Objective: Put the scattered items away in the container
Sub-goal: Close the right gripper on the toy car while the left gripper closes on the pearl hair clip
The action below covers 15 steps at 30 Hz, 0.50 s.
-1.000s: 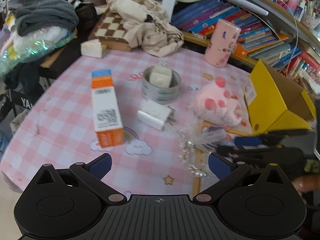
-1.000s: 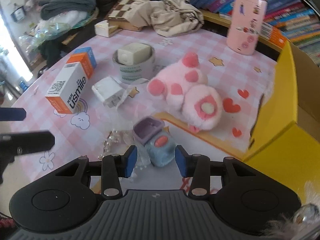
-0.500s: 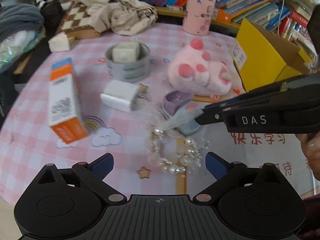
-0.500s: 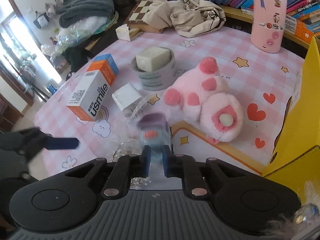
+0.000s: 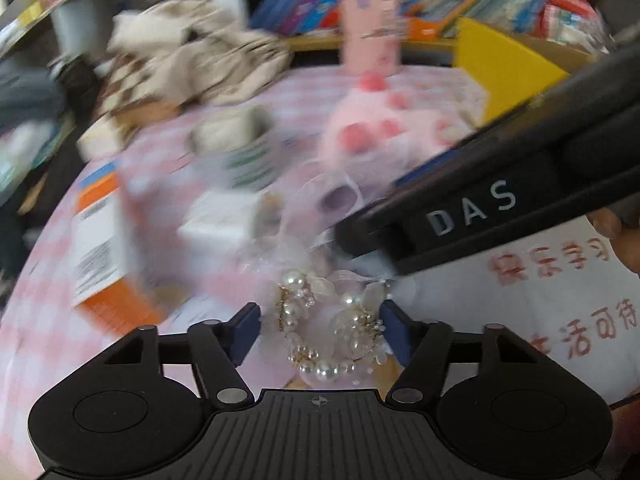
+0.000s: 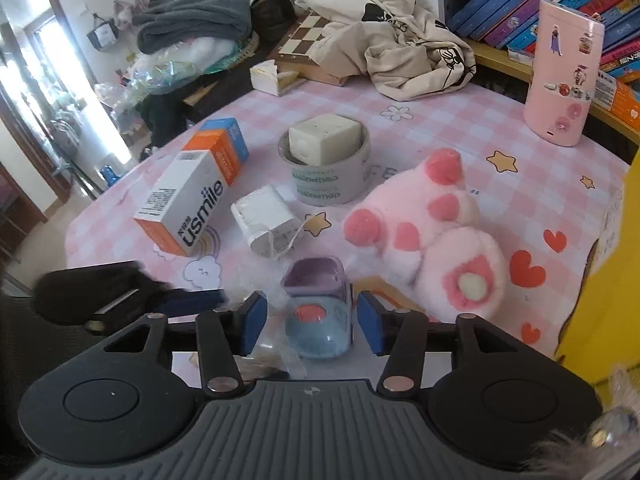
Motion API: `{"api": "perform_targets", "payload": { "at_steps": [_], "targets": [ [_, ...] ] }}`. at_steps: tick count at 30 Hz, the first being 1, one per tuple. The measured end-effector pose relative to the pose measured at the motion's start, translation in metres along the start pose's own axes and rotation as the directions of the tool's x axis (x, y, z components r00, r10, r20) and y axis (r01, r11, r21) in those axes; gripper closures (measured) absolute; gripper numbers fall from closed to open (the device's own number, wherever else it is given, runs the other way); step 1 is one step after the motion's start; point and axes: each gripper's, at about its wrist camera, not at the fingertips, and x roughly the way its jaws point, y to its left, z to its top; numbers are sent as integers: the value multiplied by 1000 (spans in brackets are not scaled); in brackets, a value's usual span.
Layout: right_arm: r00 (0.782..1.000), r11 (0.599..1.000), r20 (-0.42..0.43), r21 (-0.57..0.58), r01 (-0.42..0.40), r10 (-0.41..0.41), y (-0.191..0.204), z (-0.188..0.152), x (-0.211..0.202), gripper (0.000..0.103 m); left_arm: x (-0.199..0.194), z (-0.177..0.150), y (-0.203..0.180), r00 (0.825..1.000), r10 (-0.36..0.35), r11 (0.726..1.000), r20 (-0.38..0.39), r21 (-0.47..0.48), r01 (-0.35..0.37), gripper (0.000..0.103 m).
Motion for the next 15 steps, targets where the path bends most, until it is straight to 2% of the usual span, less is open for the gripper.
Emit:
{"api": "perform_targets", "payload": {
  "at_steps": [3,4,7,9,12,13,14,15],
  "targets": [
    [999,1000,-39,-20,25,-25,11,5,2,52,-6,-4,14,1000,-14,999,8,-34,15,63],
    [998,999,-42,-36,38,-40,14,6,3,51,-8,-5,19,1000,-19,999,10,-45,19,86],
    [995,996,-45,-19,86,-87,16,3,19,53,-13,-9,33,999,-33,996,18,-79,34,88],
    [993,993,-33,5,115,-115,14,-2,29,64,-17,-12,42,999,-42,994,24,-101,44,87],
    [990,988,-22,62,138,-137,11,-9,22,65,-32,-13,44,997,-62,994,44,-88,66,84],
    [990,986,-32,87,143,-141,10,-10,16,65,-37,-10,44,995,-89,993,41,-69,92,82],
    [990,985,-26,100,140,-138,10,-12,6,65,-39,-7,44,994,-100,994,35,-50,102,75],
    [990,985,-18,101,142,-141,10,-15,-4,65,-39,-5,44,995,-91,995,34,-33,92,70]
  ]
}}
